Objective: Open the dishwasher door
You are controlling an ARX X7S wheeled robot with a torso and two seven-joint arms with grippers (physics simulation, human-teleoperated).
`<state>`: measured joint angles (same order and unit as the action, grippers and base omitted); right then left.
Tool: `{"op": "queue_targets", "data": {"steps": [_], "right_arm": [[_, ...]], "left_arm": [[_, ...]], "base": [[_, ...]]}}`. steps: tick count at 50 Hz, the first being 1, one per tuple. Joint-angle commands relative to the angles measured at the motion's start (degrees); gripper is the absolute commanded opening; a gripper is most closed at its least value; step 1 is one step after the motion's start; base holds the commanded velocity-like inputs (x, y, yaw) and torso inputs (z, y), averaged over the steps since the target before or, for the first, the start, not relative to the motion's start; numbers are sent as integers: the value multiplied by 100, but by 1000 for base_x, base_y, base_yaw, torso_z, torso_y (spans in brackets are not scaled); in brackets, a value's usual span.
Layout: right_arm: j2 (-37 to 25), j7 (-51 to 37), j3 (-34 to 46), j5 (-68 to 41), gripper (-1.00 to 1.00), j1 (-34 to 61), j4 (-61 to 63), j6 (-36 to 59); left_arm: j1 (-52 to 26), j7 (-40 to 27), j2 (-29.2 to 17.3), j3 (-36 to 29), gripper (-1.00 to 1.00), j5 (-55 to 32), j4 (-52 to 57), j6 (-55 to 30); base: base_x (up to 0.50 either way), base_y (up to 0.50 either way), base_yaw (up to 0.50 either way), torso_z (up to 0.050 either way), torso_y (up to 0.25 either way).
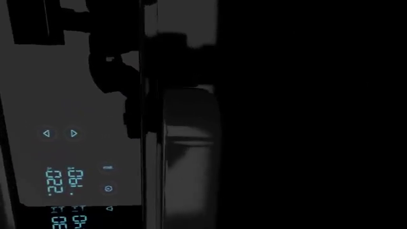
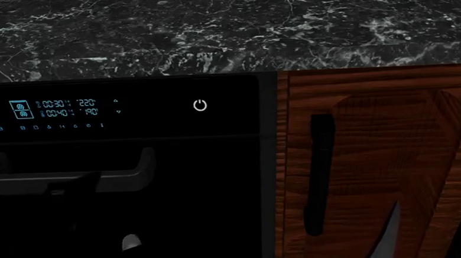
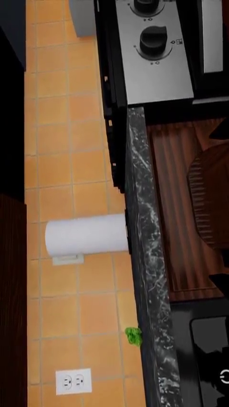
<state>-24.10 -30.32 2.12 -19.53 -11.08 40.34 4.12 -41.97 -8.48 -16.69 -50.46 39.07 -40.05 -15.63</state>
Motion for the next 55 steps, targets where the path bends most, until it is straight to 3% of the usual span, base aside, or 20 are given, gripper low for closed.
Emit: {"op": "queue_targets", "data": {"steps": [1, 15, 21, 28, 55], "right_arm": [[-17, -27, -2, 5, 100, 1, -2, 9], [-12, -42, 62, 32, 100, 91, -78, 48], [-15, -53, 73, 41, 100, 92, -81, 44], [-28, -73, 72, 36, 100, 83, -53, 60], [-61, -88, 63, 20, 100, 52, -70, -15]], "left_arm": [[-298, -212, 223, -55, 100, -64, -783, 277], [-760, -607, 636, -179, 100, -132, -2172, 826], [-1187, -907, 1021, -288, 100, -175, -3360, 1303], [-1311, -920, 1093, -543, 100, -360, -3485, 1224], [-1808, -1049, 1169, -3033, 100, -2505, -3491, 509]], "base": [[0, 0, 0, 0, 0], [0, 0, 0, 0, 0], [0, 0, 0, 0, 0], [0, 0, 0, 0, 0], [0, 0, 0, 0, 0]]}}
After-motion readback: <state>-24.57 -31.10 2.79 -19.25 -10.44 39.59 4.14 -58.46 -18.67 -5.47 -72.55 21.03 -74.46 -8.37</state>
